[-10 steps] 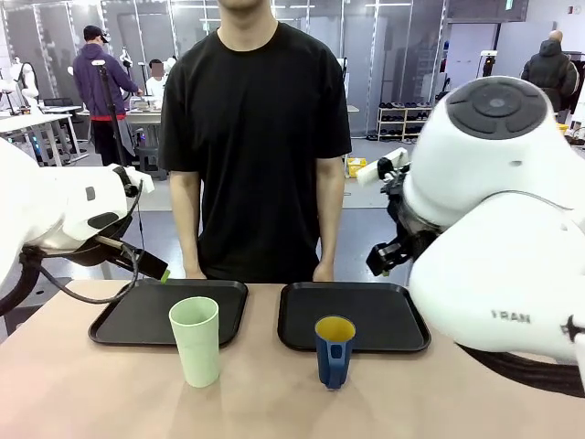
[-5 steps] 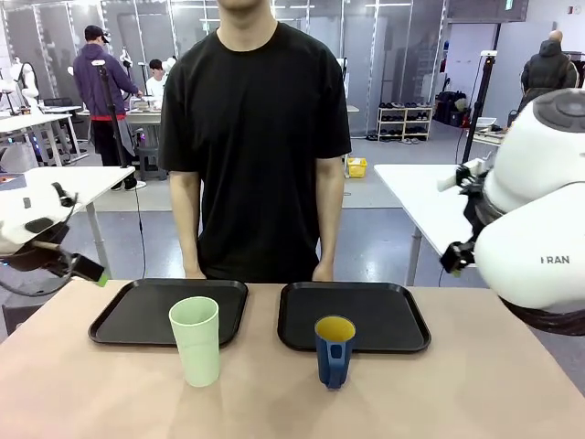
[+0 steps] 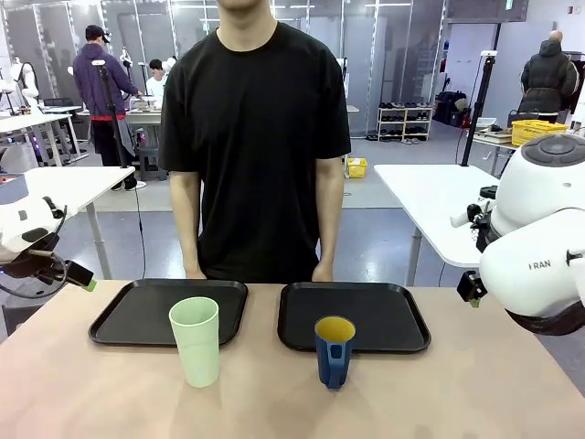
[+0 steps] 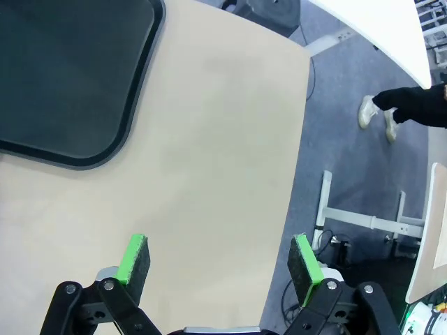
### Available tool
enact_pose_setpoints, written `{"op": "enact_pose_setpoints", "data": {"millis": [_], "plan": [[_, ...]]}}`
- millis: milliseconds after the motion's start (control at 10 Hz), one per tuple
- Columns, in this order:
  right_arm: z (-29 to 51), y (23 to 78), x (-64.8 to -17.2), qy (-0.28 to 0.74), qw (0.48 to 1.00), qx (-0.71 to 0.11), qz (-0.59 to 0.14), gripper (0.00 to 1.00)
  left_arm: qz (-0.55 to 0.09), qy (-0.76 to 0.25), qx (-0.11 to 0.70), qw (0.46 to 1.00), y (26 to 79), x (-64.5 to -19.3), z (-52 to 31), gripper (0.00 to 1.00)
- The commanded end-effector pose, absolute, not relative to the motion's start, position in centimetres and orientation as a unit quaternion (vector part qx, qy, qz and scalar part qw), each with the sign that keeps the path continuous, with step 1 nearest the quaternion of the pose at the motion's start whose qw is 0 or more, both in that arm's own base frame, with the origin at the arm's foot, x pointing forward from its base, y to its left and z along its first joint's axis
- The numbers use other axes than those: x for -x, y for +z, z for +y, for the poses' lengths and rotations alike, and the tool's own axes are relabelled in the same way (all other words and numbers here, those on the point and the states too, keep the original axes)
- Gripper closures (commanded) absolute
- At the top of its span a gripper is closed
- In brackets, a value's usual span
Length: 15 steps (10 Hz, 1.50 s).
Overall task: Sort and store the cups by type.
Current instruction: Pick up the Reusable plastic cup.
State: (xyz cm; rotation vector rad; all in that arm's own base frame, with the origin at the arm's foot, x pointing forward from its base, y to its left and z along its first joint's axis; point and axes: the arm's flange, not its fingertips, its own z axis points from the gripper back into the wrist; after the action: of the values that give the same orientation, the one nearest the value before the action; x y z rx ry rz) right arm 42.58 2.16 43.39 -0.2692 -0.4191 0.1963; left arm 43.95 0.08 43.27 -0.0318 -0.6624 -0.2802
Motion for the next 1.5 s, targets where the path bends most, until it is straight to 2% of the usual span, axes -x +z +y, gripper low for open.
{"op": "enact_pose_setpoints", "data": {"millis": [0, 1400], "plan": [[1.81, 43.81, -43.48, 0.097, 0.964, 0.126, -0.212, 0.0, -0.336, -0.138, 0.021, 0.931, 43.35, -44.65, 0.32, 0.0], [1.93, 43.51, -43.24, 0.094, 0.965, 0.131, -0.207, 0.0, -0.327, -0.136, 0.016, 0.935, 43.53, -44.21, 0.03, 0.0]]}}
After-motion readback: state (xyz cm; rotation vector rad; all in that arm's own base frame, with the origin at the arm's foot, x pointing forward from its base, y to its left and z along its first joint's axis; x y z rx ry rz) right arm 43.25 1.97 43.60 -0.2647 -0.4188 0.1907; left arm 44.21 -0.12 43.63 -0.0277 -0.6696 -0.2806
